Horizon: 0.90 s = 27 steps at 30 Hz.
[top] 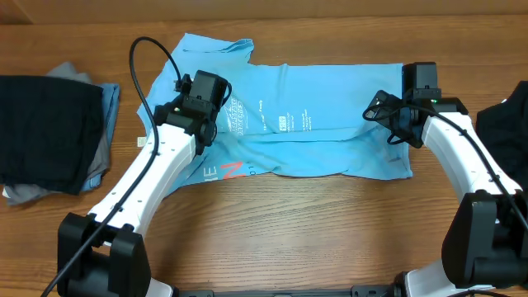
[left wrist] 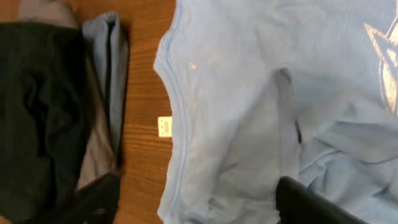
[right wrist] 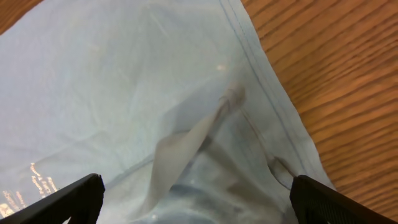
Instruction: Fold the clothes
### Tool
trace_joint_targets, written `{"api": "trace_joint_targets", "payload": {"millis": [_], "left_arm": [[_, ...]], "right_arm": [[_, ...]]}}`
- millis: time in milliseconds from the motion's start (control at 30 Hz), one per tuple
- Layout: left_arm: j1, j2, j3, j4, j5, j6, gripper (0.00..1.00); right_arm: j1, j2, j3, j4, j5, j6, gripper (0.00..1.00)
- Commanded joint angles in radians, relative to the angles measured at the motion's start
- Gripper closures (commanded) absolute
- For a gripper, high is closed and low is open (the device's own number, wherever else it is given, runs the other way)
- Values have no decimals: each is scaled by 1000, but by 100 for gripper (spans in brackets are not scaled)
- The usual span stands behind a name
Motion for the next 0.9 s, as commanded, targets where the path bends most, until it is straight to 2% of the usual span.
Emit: {"api": "trace_joint_targets", "payload": {"millis": [0,67,133,200,300,400,567,633,700,767,867], "left_arm": [[6,0,183,-82,-14,-58,0],[6,0,271,-136,15,-63,0],[6,0,349,-182,61,-64,8],[6,0,414,-244,167,-93,33],[6,0,435,-327,306,-146,64],[6,8,420,-426,336,-223,94],[7,10,322,-497,397,-266,96],[11,10,284,-510,425,-269,84],[26,10,256,-512,442,-283,80],[50,10,233,-488,468,-283,63],[75,10,203,-427,511,-227,58]], "right_arm": [[-1,2,68,-32,14,-34,0],[-1,2,90,-64,14,-34,0],[-1,2,102,-90,14,-34,0],[-1,2,104,-122,12,-59,0],[-1,3,104,-187,9,-75,0],[-1,3,104,-232,9,-75,0],[-1,3,104,-243,9,-75,0],[-1,3,104,-243,10,-74,0],[-1,3,104,-240,9,-75,0],[-1,3,104,-235,10,-75,0],[-1,3,104,-235,10,-75,0]]}}
